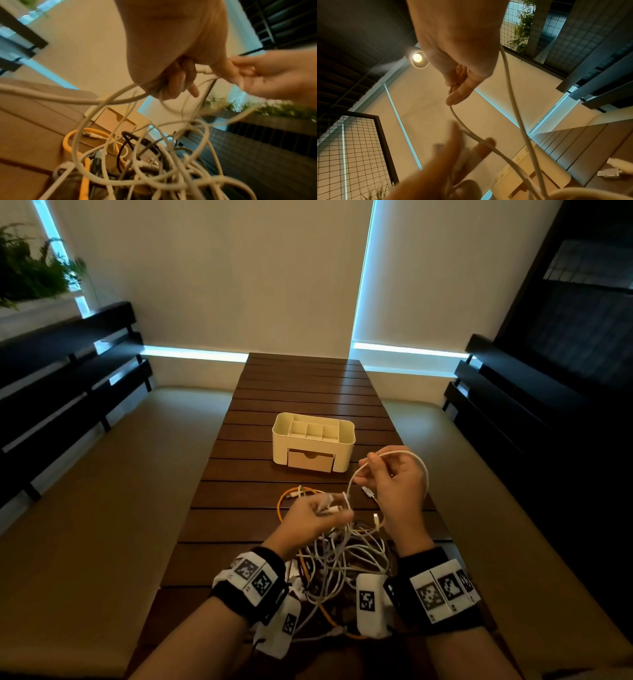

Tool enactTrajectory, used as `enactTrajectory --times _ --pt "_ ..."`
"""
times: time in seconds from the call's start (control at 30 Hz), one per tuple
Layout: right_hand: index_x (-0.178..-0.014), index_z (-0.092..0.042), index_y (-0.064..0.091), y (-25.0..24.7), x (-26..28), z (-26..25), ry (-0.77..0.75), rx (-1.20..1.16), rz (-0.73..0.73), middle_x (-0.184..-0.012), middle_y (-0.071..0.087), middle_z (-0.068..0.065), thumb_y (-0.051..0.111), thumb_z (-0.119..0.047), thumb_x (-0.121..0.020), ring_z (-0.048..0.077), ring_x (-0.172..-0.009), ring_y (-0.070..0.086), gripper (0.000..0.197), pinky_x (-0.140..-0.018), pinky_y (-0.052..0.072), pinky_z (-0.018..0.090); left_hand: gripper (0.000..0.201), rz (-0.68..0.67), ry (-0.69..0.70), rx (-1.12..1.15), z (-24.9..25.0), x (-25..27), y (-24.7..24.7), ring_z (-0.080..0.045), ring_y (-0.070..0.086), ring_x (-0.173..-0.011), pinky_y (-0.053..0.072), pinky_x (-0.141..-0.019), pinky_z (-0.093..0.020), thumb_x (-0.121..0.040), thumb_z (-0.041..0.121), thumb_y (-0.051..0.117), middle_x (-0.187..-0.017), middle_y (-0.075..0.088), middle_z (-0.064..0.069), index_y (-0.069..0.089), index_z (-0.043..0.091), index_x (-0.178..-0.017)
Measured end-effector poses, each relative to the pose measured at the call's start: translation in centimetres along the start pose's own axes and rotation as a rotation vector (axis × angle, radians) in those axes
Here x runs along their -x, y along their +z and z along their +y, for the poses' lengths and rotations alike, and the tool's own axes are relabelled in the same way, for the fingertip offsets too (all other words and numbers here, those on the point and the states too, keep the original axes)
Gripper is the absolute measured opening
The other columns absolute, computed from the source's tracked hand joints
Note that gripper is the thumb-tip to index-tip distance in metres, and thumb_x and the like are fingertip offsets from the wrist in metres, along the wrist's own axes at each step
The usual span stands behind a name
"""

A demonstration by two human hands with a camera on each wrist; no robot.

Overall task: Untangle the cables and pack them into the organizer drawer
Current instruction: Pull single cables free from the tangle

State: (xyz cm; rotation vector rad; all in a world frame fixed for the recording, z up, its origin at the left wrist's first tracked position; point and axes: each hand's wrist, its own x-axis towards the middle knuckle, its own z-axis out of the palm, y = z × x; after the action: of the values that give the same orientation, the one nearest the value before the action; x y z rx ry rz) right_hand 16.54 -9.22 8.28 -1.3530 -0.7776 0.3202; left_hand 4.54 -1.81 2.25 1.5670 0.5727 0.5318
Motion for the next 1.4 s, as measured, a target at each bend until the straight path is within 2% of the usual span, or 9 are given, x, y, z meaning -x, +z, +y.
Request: enactTrajectory --times 0.1,0.23,0.57,0.77,1.07,1.13,1.2,1.3,1.4 --pt "-0.085 -0.019 0.054 0.3 0.2 -0.3 -0.002 -0.021 -0.060 -0.080 0.067 0.005 0.055 -0.008 -0.091 0.012 -0.067 0.069 0.012 -0.066 0.060 0.032 0.003 -0.018 0.022 -0.027 -0.2 0.0 1.2 -0.006 0.066 -0.074 0.051 -0.066 -0.017 -0.084 0.009 0.068 -0.087 0.068 0.007 0.068 0.009 -0.081" --pt "-0.093 -0.017 0.055 -0.1 0.7 1.0 0.023 -0.055 -0.194 -0.092 0.066 0.006 0.059 -0.005 -0.088 0.015 -0.084 0.066 0.014 -0.073 0.056 0.025 0.022 0.196 0.032 0.080 0.0 -0.1 0.8 -0.021 0.051 -0.067 0.044 -0.066 -0.037 -0.088 0.014 0.065 -0.068 0.058 -0.003 0.063 0.015 -0.066" --pt "-0.100 -0.018 0.069 -1.0 2.4 7.8 0.195 0.431 -0.674 -0.095 0.070 -0.002 0.065 -0.020 -0.086 0.011 -0.090 0.065 0.014 -0.081 0.052 0.026 0.023 0.217 0.127 0.233 2.8 -0.2 0.3 -0.010 0.040 -0.055 0.039 -0.057 -0.023 -0.087 0.022 0.064 -0.062 0.044 -0.002 0.053 0.016 -0.067" --pt "-0.106 -0.018 0.068 -0.4 3.3 9.8 0.088 0.684 -0.613 -0.080 0.063 -0.006 0.064 -0.021 -0.088 0.004 -0.069 0.055 0.019 -0.068 0.039 0.016 0.013 0.147 0.164 0.541 3.7 0.2 0.1 -0.003 0.029 -0.038 0.024 -0.038 -0.014 -0.085 0.024 0.059 -0.049 0.037 0.007 0.056 0.011 -0.082" --pt "-0.090 -0.014 0.070 1.0 3.7 8.9 0.001 0.558 -0.609 -0.075 0.063 -0.010 0.066 -0.020 -0.086 0.001 -0.066 0.056 0.008 -0.061 0.042 0.012 0.025 0.150 0.149 0.651 2.9 0.1 -0.3 -0.005 0.023 -0.036 0.014 -0.040 -0.023 -0.076 0.032 0.065 -0.045 0.033 0.007 0.058 0.011 -0.089" --pt "-0.093 -0.013 0.063 1.1 3.6 8.6 -0.001 0.535 -0.556 -0.080 0.063 -0.003 0.059 -0.017 -0.090 0.010 -0.075 0.058 0.006 -0.066 0.044 0.022 0.021 0.159 0.187 0.543 3.0 0.0 -0.2 -0.009 0.044 -0.042 0.030 -0.041 -0.020 -0.079 0.027 0.068 -0.054 0.050 0.002 0.062 0.011 -0.090" --pt "-0.106 -0.015 0.056 1.0 3.4 7.7 0.057 0.506 -0.495 -0.088 0.064 0.003 0.051 -0.018 -0.095 0.017 -0.080 0.060 0.013 -0.069 0.046 0.030 0.030 0.180 0.179 0.328 2.6 -0.1 -0.3 -0.015 0.067 -0.076 0.054 -0.065 -0.026 -0.078 0.013 0.074 -0.086 0.069 -0.004 0.064 0.010 -0.105" --pt "-0.101 -0.008 0.049 0.7 2.8 6.4 0.079 0.512 -0.404 -0.082 0.060 0.000 0.043 -0.017 -0.098 0.021 -0.078 0.058 0.012 -0.065 0.044 0.033 0.053 0.133 0.060 -0.021 0.1 -0.1 -0.1 -0.009 0.066 -0.096 0.054 -0.085 -0.027 -0.071 0.022 0.081 -0.104 0.069 0.001 0.058 0.019 -0.119" --pt "-0.098 -0.007 0.047 0.4 2.6 5.7 0.046 0.571 -0.357 -0.077 0.052 -0.005 0.040 -0.012 -0.097 0.018 -0.075 0.054 0.009 -0.064 0.041 0.030 0.032 0.126 -0.035 -0.173 -2.3 0.1 -0.2 -0.010 0.066 -0.089 0.053 -0.077 -0.024 -0.075 0.045 0.074 -0.093 0.071 0.008 0.067 0.027 -0.101"
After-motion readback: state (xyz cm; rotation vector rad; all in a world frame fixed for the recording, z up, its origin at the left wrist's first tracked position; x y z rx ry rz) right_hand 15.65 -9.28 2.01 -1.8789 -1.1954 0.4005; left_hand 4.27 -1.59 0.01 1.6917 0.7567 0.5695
